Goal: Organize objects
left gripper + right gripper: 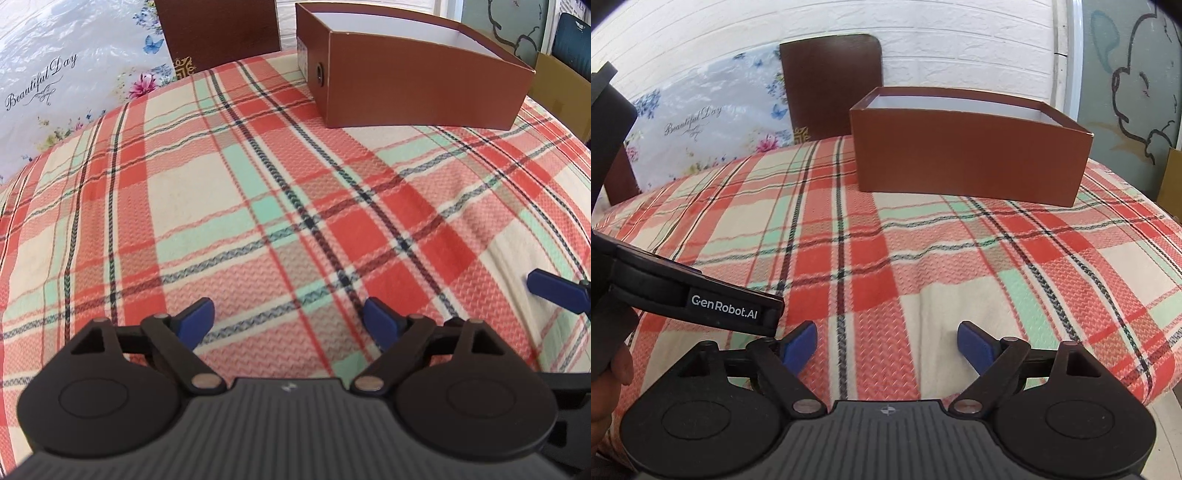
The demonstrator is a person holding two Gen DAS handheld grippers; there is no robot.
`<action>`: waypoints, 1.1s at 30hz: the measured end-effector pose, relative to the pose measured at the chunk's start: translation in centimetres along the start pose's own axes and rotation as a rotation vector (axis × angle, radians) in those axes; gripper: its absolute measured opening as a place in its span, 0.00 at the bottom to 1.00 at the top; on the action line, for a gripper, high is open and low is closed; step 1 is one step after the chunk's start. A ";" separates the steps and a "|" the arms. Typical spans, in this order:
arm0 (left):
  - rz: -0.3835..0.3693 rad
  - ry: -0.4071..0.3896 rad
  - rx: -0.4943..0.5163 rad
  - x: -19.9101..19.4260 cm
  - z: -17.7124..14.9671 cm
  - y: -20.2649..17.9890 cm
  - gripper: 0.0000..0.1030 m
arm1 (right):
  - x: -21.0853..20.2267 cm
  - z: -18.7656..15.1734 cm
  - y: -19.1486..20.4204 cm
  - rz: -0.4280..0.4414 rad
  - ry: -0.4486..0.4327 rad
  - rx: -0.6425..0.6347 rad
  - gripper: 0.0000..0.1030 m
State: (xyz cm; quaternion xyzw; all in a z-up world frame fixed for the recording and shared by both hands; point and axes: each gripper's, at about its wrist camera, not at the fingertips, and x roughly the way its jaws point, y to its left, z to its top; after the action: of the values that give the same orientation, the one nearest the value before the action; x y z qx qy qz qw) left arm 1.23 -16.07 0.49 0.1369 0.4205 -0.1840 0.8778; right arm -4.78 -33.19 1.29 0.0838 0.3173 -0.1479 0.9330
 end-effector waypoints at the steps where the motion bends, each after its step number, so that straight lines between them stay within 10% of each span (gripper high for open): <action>1: 0.000 -0.001 -0.002 0.0 -0.1 0.1 0.90 | 0.0 0.0 0.2 -0.001 0.002 -0.002 0.81; 33: -0.015 0.045 -0.065 0.5 -1.0 1.9 1.00 | 0.3 -0.4 2.3 -0.008 0.020 -0.021 0.93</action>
State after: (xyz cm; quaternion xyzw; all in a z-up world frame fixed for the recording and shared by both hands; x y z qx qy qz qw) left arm 1.61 -14.06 -0.34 0.1091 0.4468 -0.1736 0.8708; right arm -4.05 -30.98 0.90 0.0744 0.3283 -0.1474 0.9300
